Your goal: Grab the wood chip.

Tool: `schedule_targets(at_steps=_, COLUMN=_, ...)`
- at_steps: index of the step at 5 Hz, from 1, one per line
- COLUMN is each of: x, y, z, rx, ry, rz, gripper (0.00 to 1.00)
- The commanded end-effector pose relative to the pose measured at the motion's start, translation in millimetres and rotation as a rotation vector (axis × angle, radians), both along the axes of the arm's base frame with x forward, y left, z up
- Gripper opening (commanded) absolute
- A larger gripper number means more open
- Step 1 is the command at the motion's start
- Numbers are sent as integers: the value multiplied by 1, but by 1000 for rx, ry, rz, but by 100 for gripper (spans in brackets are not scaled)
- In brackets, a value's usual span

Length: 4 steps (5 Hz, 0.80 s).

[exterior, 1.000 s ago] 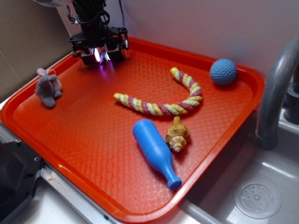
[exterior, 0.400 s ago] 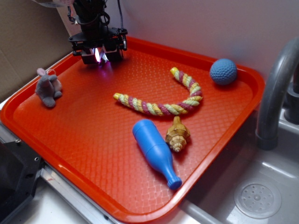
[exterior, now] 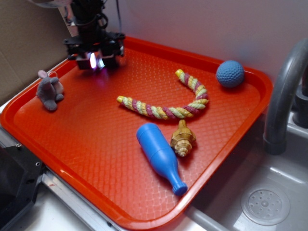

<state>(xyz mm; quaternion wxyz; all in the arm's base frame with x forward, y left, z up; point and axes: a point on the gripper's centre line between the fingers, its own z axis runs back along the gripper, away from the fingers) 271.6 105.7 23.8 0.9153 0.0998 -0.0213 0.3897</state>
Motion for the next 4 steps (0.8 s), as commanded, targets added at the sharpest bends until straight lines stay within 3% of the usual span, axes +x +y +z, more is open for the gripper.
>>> schedule_targets(at_steps=1, x=-26, y=5, z=62, rx=-50, ry=-48, rz=-46, gripper=0)
schedule_targets(at_steps=3, x=-69, y=-47, z=157, rx=-169, ry=-141, rz=-390, gripper=0)
schedule_targets(at_steps=4, x=-79, y=-65, z=176, rx=-203, ry=-158, rz=-536, gripper=0)
